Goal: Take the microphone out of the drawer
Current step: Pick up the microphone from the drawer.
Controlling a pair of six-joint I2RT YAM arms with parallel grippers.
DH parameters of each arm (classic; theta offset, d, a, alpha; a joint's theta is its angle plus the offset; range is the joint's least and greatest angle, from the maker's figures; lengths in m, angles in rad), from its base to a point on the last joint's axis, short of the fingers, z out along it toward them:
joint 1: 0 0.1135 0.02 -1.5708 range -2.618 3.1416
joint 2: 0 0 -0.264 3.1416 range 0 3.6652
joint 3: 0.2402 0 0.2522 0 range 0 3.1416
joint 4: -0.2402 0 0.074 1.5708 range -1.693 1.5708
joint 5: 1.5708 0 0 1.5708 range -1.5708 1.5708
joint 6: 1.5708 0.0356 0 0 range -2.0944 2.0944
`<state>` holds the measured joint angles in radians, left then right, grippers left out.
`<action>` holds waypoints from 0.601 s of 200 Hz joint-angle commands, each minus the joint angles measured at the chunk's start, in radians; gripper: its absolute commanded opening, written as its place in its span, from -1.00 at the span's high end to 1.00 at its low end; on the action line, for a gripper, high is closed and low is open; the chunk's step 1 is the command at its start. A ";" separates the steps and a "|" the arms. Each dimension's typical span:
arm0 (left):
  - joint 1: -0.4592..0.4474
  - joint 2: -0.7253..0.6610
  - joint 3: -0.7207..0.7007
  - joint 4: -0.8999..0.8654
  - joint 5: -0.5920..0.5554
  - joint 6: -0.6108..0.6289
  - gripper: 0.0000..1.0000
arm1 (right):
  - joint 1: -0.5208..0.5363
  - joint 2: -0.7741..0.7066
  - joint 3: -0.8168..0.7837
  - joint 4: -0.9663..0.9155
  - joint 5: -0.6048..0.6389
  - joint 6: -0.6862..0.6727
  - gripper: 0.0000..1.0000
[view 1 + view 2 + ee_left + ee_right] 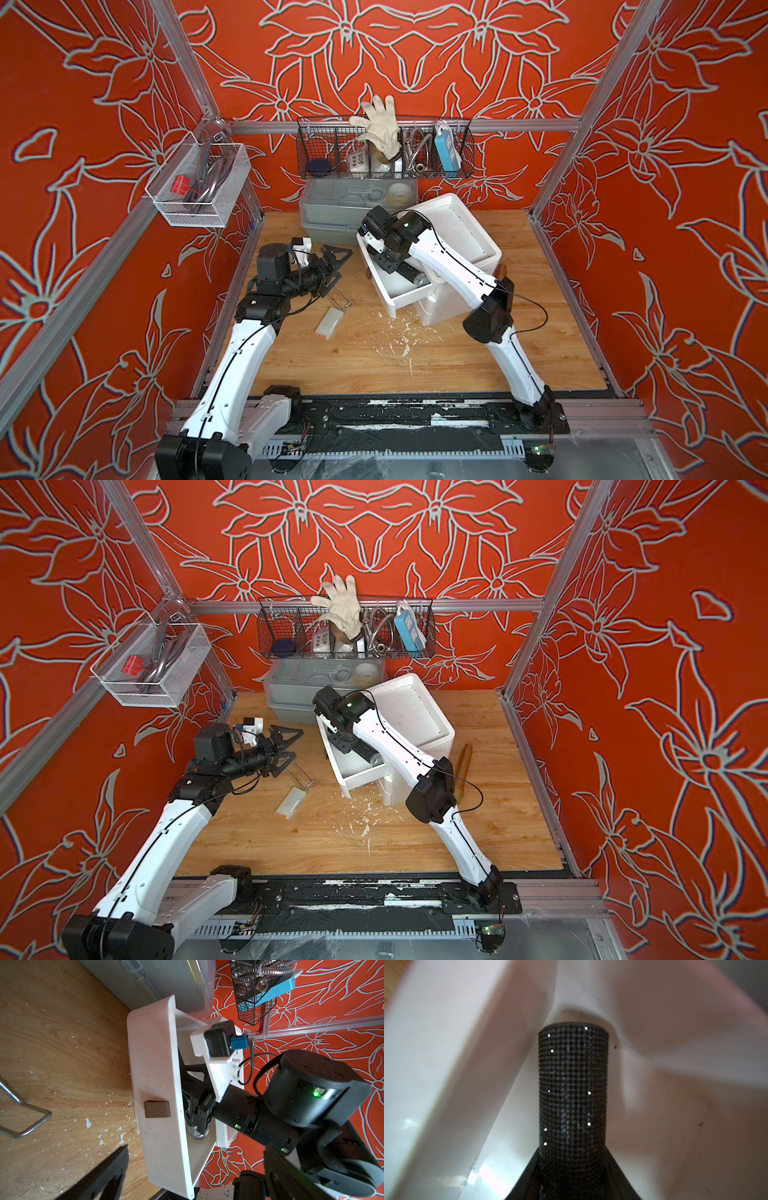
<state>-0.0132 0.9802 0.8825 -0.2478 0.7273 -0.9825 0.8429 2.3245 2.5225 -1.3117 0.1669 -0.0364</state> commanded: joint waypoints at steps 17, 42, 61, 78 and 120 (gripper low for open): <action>0.002 -0.014 0.016 -0.005 0.006 0.027 -1.00 | -0.009 0.017 -0.007 -0.040 -0.008 0.002 0.58; 0.003 -0.014 0.007 -0.001 0.004 0.025 -1.00 | -0.010 -0.011 -0.005 -0.019 -0.029 0.002 0.82; 0.002 -0.012 -0.001 0.002 -0.001 0.031 -1.00 | -0.009 -0.037 -0.006 0.001 -0.033 0.008 1.00; 0.002 -0.013 -0.009 -0.002 -0.005 0.039 -1.00 | -0.010 -0.061 -0.005 0.012 -0.035 0.012 1.00; 0.002 -0.018 -0.006 -0.015 0.002 0.048 -1.00 | -0.012 -0.131 0.011 0.030 -0.054 0.045 1.00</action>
<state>-0.0132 0.9798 0.8825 -0.2535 0.7261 -0.9607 0.8356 2.2868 2.5202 -1.2995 0.1307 -0.0265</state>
